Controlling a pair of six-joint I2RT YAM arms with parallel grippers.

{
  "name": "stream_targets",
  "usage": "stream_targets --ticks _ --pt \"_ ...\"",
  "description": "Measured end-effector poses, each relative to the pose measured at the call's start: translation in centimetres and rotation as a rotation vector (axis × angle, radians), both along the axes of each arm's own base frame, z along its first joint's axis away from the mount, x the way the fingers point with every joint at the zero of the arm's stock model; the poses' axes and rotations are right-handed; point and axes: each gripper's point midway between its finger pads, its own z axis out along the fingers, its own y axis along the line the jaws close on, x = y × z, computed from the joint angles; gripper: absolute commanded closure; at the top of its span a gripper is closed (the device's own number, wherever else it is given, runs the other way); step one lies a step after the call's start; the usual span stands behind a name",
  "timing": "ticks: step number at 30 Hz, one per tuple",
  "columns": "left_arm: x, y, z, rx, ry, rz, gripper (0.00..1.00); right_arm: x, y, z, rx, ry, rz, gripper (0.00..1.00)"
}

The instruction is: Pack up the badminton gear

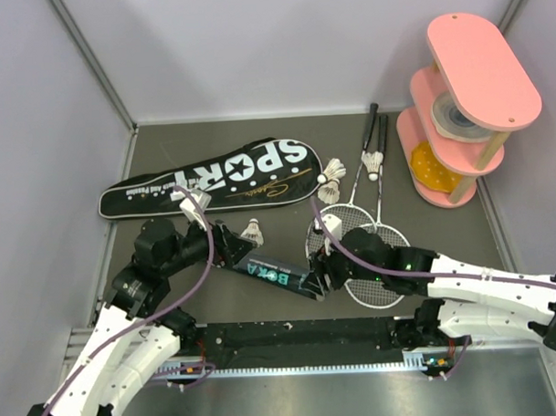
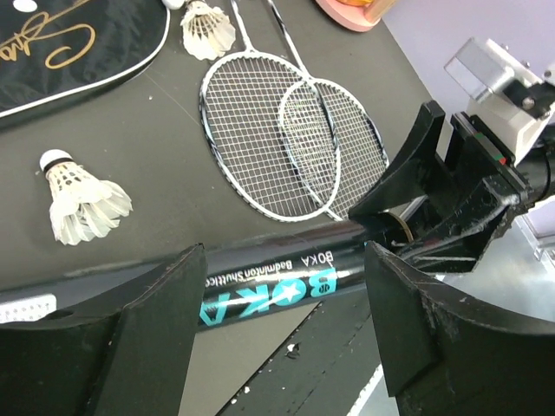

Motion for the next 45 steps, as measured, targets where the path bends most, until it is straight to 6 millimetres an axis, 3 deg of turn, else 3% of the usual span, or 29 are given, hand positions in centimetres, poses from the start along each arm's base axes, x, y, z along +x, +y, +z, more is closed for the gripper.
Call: stream_targets --ticks 4,8,11,14,16,18,20,24,30,39,45 --pt "-0.2 -1.0 -1.1 -0.013 0.048 -0.03 0.28 1.3 -0.2 -0.5 -0.002 0.012 -0.019 0.66" --pt "-1.4 -2.9 -5.4 -0.047 0.232 -0.074 0.3 3.0 0.5 -1.8 -0.028 -0.005 -0.022 0.65" --pt "-2.3 -3.1 -9.2 -0.035 0.379 -0.05 0.3 3.8 1.3 -3.5 -0.062 -0.019 0.008 0.65" --pt "-2.6 -2.8 -10.8 -0.037 0.443 -0.006 0.3 4.0 1.9 -6.3 -0.128 -0.015 0.056 0.62" --pt "-2.4 -2.8 -10.6 -0.056 0.447 0.012 0.3 4.0 1.9 -7.8 -0.171 -0.008 0.074 0.59" --pt "-2.2 -2.8 -10.4 -0.074 0.441 0.029 0.3 4.1 1.9 -8.6 -0.194 -0.004 0.084 0.49" --pt "-2.0 -2.8 -10.1 -0.085 0.433 0.035 0.29 4.2 1.9 -8.5 -0.19 -0.011 0.082 0.31" --pt "-1.9 -2.8 -10.1 -0.087 0.431 0.038 0.29 3.9 1.5 -9.0 -0.214 0.004 0.074 0.21" --pt "-2.3 -2.6 -10.8 -0.07 0.44 0.034 0.28 3.4 1.2 -9.9 -0.283 0.062 0.083 0.18" --pt "-3.1 -1.0 -7.1 -0.159 0.263 0.058 0.27 5.2 4.0 -10.1 -0.41 0.083 0.128 0.19" --pt "-3.4 0.2 -7.6 -0.133 0.246 0.107 0.27 5.4 4.8 -10.3 -0.503 0.048 0.159 0.23"
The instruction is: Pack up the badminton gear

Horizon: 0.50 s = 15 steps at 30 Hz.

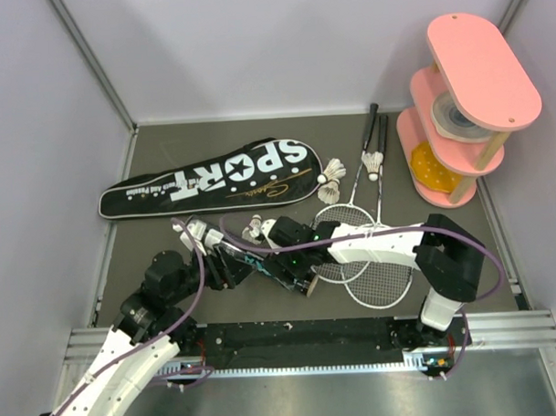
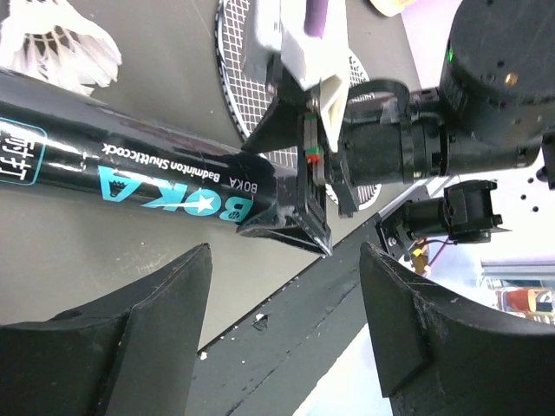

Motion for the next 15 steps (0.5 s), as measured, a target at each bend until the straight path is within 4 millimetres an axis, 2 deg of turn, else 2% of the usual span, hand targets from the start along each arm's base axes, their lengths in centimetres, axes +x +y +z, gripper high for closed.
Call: stream_targets --ticks 9,12,13,15 --pt "0.1 0.8 1.5 0.013 -0.04 0.034 0.27 -1.5 -0.4 -1.3 -0.106 -0.014 0.067 0.28" --pt "0.0 1.0 2.2 0.013 -0.056 0.034 0.27 -1.3 -0.2 -1.2 -0.111 -0.016 0.071 0.39" --pt "0.0 1.0 2.5 0.014 -0.061 0.035 0.27 -1.2 0.0 -1.2 -0.109 -0.017 0.071 0.46" --pt "0.0 1.2 3.0 0.016 -0.077 0.039 0.27 -1.1 0.3 -1.1 -0.105 -0.02 0.072 0.49"
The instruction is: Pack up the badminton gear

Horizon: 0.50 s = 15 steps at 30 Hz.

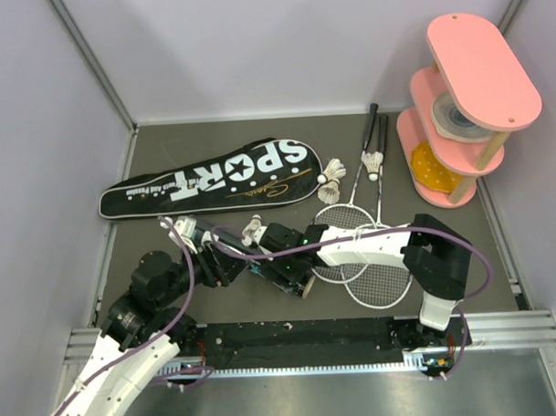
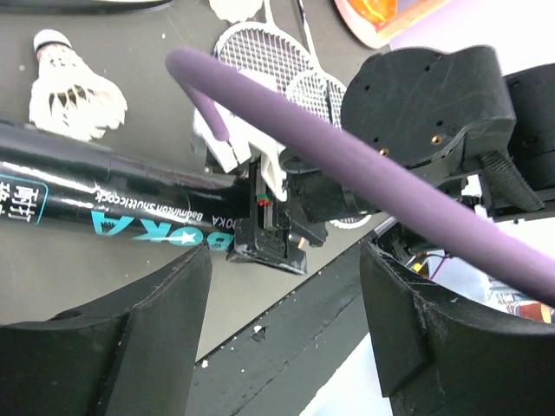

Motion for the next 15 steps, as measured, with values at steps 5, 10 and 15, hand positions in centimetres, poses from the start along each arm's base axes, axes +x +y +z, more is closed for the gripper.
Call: stream_targets --ticks 5,10,15 --pt "0.1 0.4 2.2 -0.006 -0.062 0.012 0.27 -0.7 0.7 1.1 0.043 0.01 -0.021 0.59" --pt "0.0 1.0 4.6 -0.001 -0.128 0.022 0.27 -1.3 1.5 8.0 0.289 0.017 -0.121 0.69" --pt "-0.1 0.5 7.9 -0.003 -0.19 -0.021 0.29 -0.6 1.4 17.4 0.716 0.088 -0.28 0.72"
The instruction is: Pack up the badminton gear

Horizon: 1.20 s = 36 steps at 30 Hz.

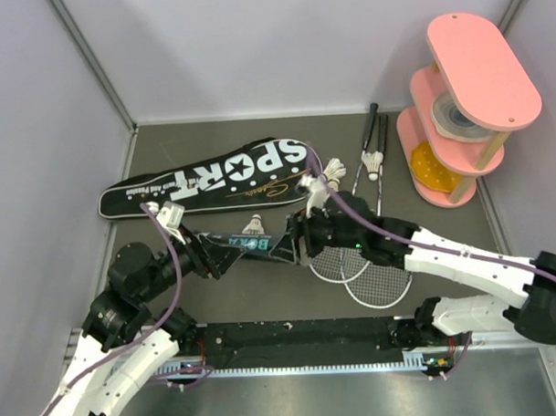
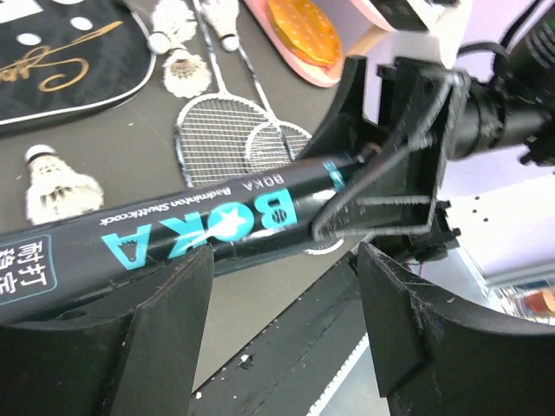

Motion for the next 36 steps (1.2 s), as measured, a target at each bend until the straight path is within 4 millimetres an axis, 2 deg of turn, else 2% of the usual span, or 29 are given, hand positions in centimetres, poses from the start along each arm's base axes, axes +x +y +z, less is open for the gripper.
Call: stream_targets --ticks 3,5,8,13,17,22,23,26,30,33,36 --pt "-0.1 -1.3 1.1 0.0 -0.008 -0.074 0.37 1.1 -0.6 2.5 0.164 0.077 -0.081 0.73" --pt "-0.2 -2.1 1.1 0.003 0.007 -0.123 0.43 1.6 -0.4 2.9 0.205 0.126 -0.114 0.75" --pt "-0.5 -3.1 0.3 0.018 0.048 -0.191 0.42 1.6 0.4 2.9 0.235 0.194 -0.134 0.73" --pt "-1.1 -2.9 -0.1 0.059 0.042 -0.212 0.33 2.5 1.1 1.4 0.227 0.283 -0.187 0.69" --pt "-1.1 -2.1 0.4 0.093 0.005 -0.182 0.25 3.1 1.2 0.8 0.145 0.262 -0.169 0.69" --pt "-0.5 -1.4 1.2 0.152 -0.084 -0.166 0.09 2.7 -0.5 1.1 0.077 0.192 -0.072 0.68" --pt "-0.5 -1.5 1.2 0.164 -0.101 -0.179 0.01 2.5 -1.2 1.2 0.063 0.187 -0.054 0.68" --pt "-0.3 -2.7 0.9 0.191 -0.156 -0.259 0.06 2.1 -3.3 2.3 0.041 0.172 0.002 0.68" --pt "0.6 -4.7 -0.9 0.244 -0.215 -0.376 0.01 1.3 -4.4 3.8 0.045 0.168 0.087 0.68" --pt "0.5 -5.8 -1.8 0.306 -0.292 -0.457 0.01 0.5 -4.8 3.8 0.042 0.184 0.136 0.68" --pt "0.1 -6.9 -1.8 0.356 -0.41 -0.536 0.01 -0.4 -5.1 3.5 0.032 0.214 0.175 0.68"
